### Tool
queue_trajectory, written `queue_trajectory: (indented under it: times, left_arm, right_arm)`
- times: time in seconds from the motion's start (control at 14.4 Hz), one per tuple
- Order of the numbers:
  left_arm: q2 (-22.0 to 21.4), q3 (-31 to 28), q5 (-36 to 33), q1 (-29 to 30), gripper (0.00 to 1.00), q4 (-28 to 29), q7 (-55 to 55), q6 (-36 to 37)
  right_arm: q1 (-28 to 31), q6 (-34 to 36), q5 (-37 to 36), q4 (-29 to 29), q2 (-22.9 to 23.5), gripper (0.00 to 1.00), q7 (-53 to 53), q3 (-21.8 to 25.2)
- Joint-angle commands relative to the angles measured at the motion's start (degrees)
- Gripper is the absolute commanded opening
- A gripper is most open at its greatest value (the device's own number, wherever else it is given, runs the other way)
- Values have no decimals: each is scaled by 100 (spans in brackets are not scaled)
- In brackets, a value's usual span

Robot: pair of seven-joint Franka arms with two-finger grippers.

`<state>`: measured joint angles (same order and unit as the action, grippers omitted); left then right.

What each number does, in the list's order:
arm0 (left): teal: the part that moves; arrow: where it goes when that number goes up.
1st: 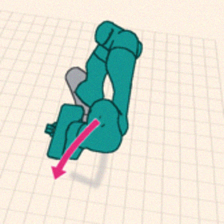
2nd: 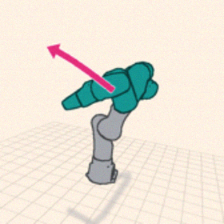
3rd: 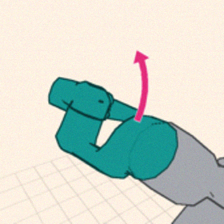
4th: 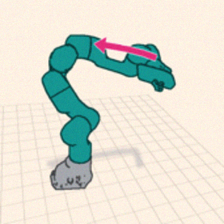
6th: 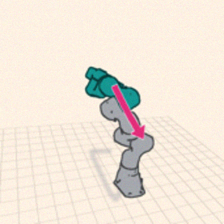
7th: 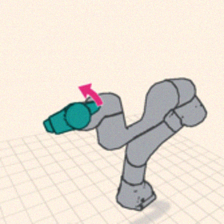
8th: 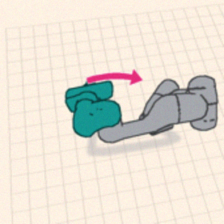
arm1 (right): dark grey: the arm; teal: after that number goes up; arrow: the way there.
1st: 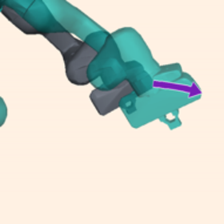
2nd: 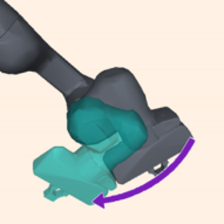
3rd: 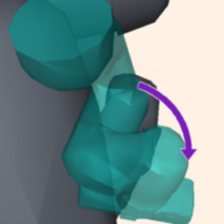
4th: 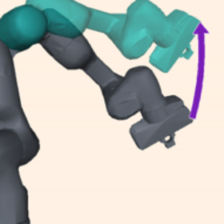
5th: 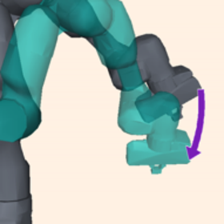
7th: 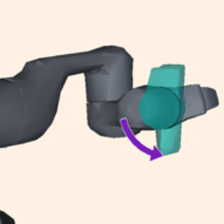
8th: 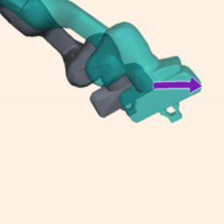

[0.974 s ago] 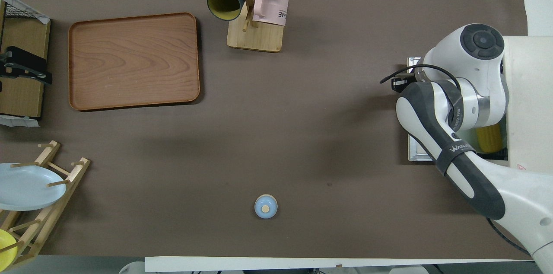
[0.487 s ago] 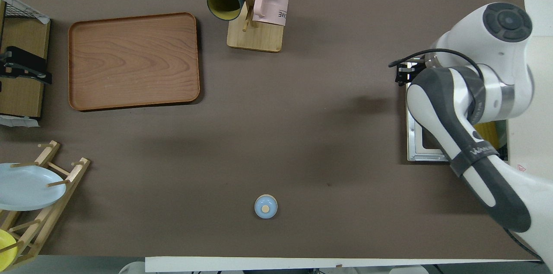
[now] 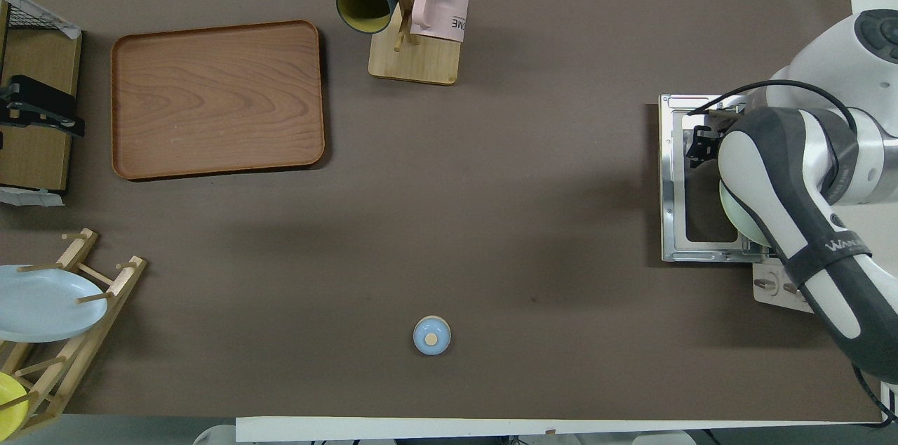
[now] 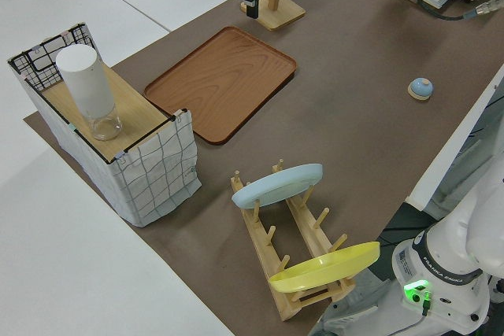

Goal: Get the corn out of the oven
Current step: 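Pull the green plate with corn out with the right gripper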

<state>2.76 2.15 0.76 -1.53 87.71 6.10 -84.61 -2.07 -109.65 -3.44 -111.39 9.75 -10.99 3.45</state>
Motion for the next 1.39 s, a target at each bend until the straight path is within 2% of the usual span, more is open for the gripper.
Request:
queue_trajectory:
  times: [0.0, 0.14, 0.21, 0.28, 0.42, 0.63, 0.83, 1.04, 1.18, 1.32]
  left_arm:
    - [-118, 13, 3, 38, 100, 124, -21, 50]
    - [-127, 13, 3, 38, 100, 124, -21, 50]
    - [-118, 13, 3, 38, 100, 124, -13, 50]
    - [-118, 13, 3, 38, 100, 115, -21, 50]
    - [-127, 13, 3, 38, 100, 124, -13, 50]
    - [-118, 13, 3, 38, 100, 124, -21, 50]
    - [-127, 13, 3, 38, 100, 124, -21, 50]
    - [-127, 13, 3, 38, 100, 124, -21, 50]
    - [-127, 13, 3, 38, 100, 115, -21, 67]
    - [-118, 22, 3, 30, 100, 124, -21, 32]
  right_arm:
    - [110, -117, -148, -347, -218, 54, 255, -37]
    - [110, -546, -157, -690, -306, 47, 264, -37]
    - [110, -627, -174, -770, -324, 39, 273, -37]
    - [102, -610, -279, -779, -324, 30, 290, -37]
    - [5, -496, -726, -718, -316, 2, 361, -54]
    - [-468, -85, -807, -272, -219, 0, 230, -72]
    - [-1363, 1021, -729, 1227, 499, 0, -838, -90]
    - [-2401, 1937, -89, 3336, 1921, 0, -2499, -99]
    - [-2946, 1913, 211, 4366, 2757, 0, -3501, -107]
    - [-3220, 1424, 291, 5202, 3574, 0, -4512, -465]
